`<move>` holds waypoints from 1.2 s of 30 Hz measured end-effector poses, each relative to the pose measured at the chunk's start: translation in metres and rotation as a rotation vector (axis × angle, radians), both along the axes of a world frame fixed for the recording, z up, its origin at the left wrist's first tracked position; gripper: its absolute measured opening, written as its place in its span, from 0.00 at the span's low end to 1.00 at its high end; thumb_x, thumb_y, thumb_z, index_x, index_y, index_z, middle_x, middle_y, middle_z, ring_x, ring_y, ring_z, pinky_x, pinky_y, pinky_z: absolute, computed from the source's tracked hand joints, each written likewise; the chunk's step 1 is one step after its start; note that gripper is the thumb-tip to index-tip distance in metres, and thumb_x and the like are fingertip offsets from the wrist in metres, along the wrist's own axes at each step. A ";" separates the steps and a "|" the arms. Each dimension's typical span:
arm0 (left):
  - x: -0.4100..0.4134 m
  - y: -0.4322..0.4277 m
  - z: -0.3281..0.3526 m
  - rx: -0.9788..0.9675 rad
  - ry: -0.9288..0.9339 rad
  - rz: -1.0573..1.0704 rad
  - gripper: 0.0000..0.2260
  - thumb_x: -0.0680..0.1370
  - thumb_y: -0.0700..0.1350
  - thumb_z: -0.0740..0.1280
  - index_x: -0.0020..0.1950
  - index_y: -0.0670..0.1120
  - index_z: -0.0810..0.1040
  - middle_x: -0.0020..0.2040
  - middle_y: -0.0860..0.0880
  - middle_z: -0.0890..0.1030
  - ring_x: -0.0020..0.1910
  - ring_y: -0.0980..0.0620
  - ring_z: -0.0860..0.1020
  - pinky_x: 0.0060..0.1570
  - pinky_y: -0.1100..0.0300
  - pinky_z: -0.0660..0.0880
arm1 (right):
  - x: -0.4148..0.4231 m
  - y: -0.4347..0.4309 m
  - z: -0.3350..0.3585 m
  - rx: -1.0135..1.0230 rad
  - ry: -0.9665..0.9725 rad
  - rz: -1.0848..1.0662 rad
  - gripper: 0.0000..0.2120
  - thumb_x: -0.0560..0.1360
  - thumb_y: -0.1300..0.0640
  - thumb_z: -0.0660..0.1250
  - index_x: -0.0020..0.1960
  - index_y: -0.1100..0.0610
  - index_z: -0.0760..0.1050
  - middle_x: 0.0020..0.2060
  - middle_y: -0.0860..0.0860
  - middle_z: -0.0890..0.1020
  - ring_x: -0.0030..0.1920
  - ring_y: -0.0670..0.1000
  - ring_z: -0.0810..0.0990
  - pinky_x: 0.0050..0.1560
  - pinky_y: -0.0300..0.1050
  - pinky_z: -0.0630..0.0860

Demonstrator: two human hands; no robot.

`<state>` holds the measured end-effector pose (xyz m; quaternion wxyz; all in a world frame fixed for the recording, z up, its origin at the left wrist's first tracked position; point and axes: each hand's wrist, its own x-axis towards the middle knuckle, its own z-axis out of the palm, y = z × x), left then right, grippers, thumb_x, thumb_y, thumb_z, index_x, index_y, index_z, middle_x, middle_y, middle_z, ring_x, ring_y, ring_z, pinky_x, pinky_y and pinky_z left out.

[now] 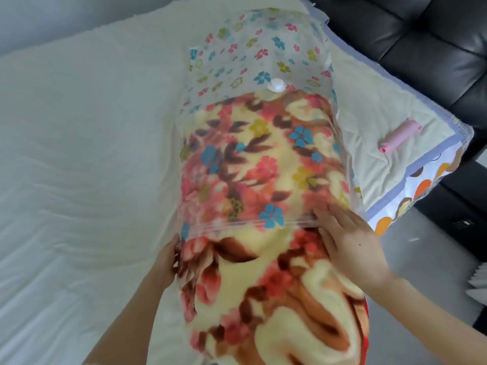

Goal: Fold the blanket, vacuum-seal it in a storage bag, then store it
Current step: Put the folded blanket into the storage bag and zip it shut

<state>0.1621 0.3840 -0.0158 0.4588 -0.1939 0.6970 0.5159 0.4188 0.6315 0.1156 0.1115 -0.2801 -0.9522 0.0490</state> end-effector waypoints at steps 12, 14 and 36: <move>-0.027 -0.017 -0.053 0.271 0.103 -0.210 0.33 0.78 0.33 0.61 0.76 0.57 0.54 0.73 0.54 0.65 0.67 0.51 0.71 0.60 0.50 0.72 | -0.074 -0.109 0.007 0.053 -0.641 0.335 0.60 0.56 0.29 0.72 0.77 0.53 0.48 0.71 0.72 0.56 0.69 0.75 0.59 0.68 0.73 0.42; -0.024 -0.009 -0.051 0.365 0.190 -0.292 0.30 0.78 0.34 0.64 0.75 0.55 0.60 0.68 0.54 0.72 0.64 0.54 0.74 0.54 0.57 0.77 | -0.078 -0.126 0.006 0.073 -0.650 0.344 0.57 0.61 0.39 0.76 0.77 0.54 0.46 0.72 0.71 0.55 0.70 0.71 0.56 0.67 0.70 0.42; -0.025 0.075 -0.049 0.404 -0.134 -0.052 0.25 0.73 0.63 0.66 0.60 0.45 0.80 0.56 0.43 0.82 0.56 0.45 0.79 0.60 0.51 0.73 | -0.100 0.029 -0.011 0.176 -0.234 0.447 0.28 0.58 0.61 0.51 0.50 0.64 0.81 0.40 0.58 0.84 0.35 0.58 0.83 0.32 0.43 0.78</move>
